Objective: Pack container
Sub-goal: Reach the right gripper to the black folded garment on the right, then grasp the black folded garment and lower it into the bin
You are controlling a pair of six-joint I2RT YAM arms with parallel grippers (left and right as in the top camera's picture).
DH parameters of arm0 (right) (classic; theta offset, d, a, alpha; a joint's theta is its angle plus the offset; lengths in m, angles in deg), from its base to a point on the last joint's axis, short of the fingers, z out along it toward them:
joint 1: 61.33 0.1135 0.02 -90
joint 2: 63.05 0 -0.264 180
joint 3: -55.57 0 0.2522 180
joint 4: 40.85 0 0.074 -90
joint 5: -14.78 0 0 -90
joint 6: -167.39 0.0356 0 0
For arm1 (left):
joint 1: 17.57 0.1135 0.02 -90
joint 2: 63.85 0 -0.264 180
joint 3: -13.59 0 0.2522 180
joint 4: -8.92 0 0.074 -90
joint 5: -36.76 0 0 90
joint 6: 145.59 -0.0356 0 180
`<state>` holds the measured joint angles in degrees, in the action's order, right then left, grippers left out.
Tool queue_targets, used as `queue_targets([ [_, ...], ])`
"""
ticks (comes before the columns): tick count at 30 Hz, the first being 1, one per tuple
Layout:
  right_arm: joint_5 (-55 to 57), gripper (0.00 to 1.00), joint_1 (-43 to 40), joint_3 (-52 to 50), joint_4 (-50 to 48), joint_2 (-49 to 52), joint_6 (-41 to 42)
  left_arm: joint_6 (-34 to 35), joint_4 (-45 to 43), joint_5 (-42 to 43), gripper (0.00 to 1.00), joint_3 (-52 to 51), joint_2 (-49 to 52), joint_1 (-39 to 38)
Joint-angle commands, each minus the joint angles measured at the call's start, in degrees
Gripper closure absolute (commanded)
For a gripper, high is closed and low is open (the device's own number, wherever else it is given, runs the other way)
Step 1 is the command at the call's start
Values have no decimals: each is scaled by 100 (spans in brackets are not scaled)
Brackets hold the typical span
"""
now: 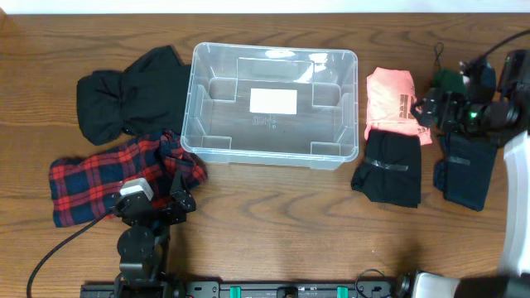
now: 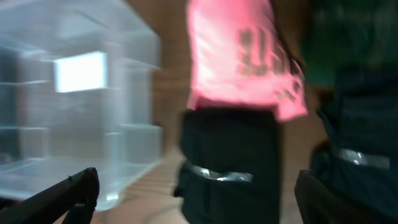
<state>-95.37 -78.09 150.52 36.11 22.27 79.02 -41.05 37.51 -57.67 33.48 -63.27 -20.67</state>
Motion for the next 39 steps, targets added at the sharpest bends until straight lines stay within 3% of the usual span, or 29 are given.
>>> queue_targets([
  [1,-251,1,-409,-341,-7,492,-302,-57,48,39,2,-140,-35,28],
  [10,-455,3,-531,-1572,-1126,1659,-302,-57,48,39,2,-142,-35,28],
  [17,-743,4,-439,-2273,-2323,1982,-306,-57,48,39,2,-142,-35,28],
  [21,-831,20,-308,-2656,-2763,1980,-308,-57,48,39,2,-142,-35,28],
  [26,-866,65,-184,-2796,-2763,1978,-348,-57,48,39,2,-142,-35,28],
  [31,-1113,89,-177,-2605,-2114,1482,-343,-57,48,39,2,-142,-37,28],
  [34,-1338,99,-153,-2271,-1469,831,-339,-57,48,39,2,-142,-35,28],
  [39,-1519,99,157,-1335,-415,-560,48,-57,48,39,2,-142,-37,28],
])
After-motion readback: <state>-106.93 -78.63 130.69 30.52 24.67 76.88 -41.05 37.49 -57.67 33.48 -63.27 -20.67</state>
